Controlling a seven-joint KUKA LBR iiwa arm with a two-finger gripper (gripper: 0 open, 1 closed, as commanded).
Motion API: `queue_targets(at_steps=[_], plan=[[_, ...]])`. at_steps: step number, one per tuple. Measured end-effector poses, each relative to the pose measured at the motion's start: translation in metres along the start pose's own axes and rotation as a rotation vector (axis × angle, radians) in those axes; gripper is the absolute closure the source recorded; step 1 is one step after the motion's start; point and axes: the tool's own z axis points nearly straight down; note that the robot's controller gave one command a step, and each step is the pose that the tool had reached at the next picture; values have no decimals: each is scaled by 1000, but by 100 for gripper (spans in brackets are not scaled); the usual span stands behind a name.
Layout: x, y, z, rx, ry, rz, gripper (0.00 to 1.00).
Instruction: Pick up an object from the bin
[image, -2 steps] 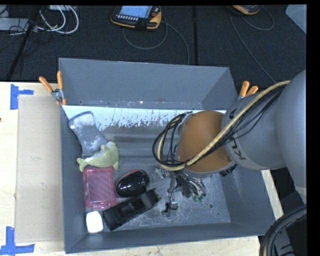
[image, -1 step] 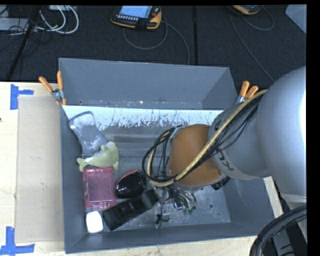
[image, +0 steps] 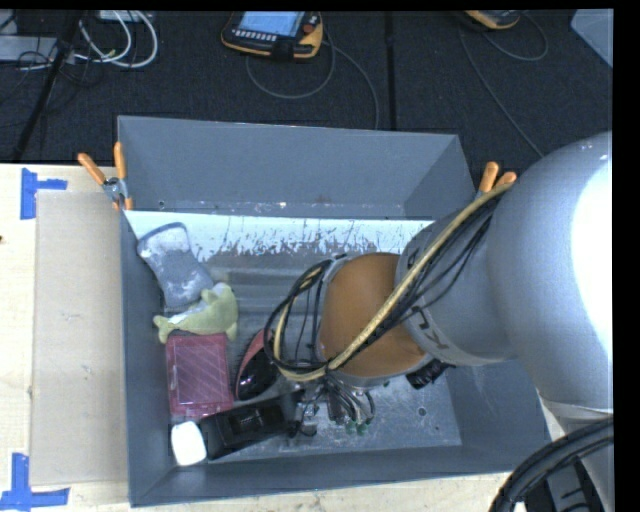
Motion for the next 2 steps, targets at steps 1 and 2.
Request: queue_targets(at_steps=[1, 2], plan=[[0, 0, 0, 0, 0, -1, 100], [7, -2, -27, 0, 7, 26, 100]])
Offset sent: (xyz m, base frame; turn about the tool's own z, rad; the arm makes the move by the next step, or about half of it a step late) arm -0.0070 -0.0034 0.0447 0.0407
